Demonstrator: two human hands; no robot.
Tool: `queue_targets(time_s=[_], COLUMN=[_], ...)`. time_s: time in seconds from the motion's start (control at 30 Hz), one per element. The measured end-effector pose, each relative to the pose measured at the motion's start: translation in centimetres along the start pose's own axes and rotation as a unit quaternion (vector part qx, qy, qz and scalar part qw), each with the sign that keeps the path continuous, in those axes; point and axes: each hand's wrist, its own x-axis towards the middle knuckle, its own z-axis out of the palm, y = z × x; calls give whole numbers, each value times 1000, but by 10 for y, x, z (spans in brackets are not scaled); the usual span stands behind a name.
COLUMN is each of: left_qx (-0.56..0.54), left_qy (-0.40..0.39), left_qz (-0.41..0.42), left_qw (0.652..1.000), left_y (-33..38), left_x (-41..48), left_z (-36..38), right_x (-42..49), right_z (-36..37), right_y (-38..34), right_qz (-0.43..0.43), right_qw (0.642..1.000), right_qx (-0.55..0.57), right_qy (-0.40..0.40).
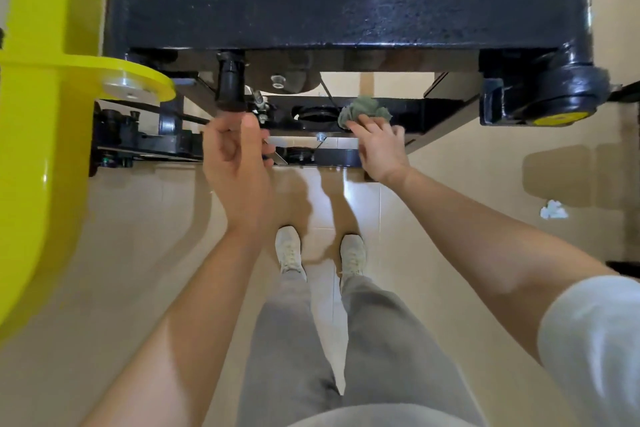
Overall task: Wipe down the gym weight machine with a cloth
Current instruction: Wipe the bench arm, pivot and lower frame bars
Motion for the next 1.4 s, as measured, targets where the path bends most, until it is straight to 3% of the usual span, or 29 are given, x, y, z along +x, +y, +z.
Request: queue_targets(time_s=[0.1,0.23,0.37,0.5,0.6,0.73,0.83,0.9,1.03,1.13,1.23,1.4], left_qx=[71,272,462,590,583,576,580,585,604,606,604,575], left_qy=[-45,-149,-243,-273,-270,-276,-282,-283,-292,-301,-303,-308], left_qz=[-57,-38,35,76,82,84,96,102,116,130,131,123], left_qw=[995,950,853,756,762,765,758,753,733,725,726,747], left_y=[-46,-104,-144,-166,-174,-178,-176,-176,-179,-178,-178,-181], left_x=[-7,10,43,66,69,70,73,74,80,82,81,80], left_z=[10,31,45,54,55,51,49,47,40,36,37,38], right_x=[-1,10,27,27,9,-11,0,15,35,30,13,-12], right_z=[-8,-6,2,15,23,20,19,19,20,24,30,25], right_y=[23,38,25,13,23,40,34,24,1,2,20,29], right_qz=[58,104,61,-36,-32,106,151,137,0,-46,-46,39], right_qw=[997,993,998,999,999,991,985,987,999,997,992,983], right_qx=[-43,-48,-16,-18,-28,20,-1,-10,-15,-21,-9,64], right_qy=[13,-11,1,-3,30,81,80,82,49,61,114,165])
